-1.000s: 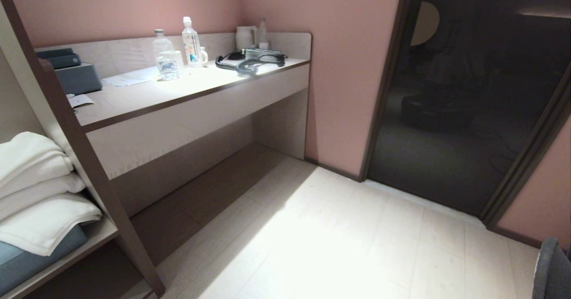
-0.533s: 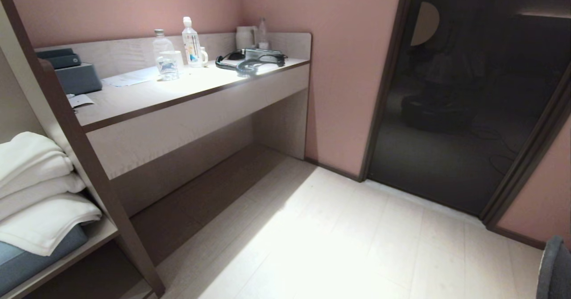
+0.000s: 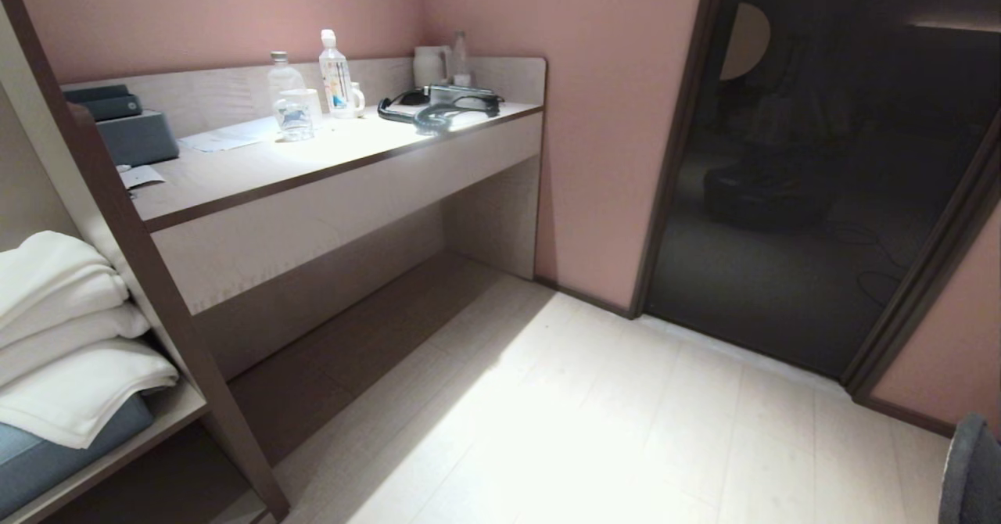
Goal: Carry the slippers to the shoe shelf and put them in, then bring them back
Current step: Place the slippers into the shoe cabinet
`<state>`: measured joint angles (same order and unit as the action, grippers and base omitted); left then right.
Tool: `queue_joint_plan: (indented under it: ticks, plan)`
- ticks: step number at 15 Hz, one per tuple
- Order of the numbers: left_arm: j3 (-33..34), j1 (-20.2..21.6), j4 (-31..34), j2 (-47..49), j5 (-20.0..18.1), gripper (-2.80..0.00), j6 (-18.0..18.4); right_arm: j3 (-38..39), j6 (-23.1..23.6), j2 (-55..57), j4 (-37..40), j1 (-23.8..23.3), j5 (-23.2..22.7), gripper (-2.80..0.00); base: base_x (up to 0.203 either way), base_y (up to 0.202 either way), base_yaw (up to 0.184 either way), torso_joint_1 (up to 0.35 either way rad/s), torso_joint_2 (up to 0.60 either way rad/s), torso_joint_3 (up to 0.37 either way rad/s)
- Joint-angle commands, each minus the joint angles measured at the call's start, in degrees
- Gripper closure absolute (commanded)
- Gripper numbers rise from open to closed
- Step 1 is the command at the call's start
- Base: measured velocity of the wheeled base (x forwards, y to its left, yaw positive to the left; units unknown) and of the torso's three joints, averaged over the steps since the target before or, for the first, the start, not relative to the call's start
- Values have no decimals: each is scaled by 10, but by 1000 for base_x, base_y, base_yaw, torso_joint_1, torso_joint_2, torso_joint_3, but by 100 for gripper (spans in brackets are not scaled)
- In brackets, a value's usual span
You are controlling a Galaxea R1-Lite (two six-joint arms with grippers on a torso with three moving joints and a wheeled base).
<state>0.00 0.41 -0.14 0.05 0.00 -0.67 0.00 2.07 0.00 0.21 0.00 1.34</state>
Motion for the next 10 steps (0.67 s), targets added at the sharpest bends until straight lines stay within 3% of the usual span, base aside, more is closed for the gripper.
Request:
queue_joint_plan:
  ticks: [1, 3, 6, 10]
  plan:
    - [0, 0, 0, 0, 0, 0, 0, 0, 1, 1, -1, 0, 0, 0, 0, 0, 0, 0, 0, 0]
    - [0, 0, 0, 0, 0, 0, 0, 0, 0, 1, 0, 0, 0, 0, 0, 0, 0, 0, 0, 0]
    - [0, 0, 0, 0, 0, 0, 0, 0, 0, 1, 0, 0, 0, 0, 0, 0, 0, 79, -252, -190]
    - [0, 0, 0, 0, 0, 0, -1, 0, 0, 1, -1, 0, -1, 0, -1, -3, 153, 157, -439, -281]
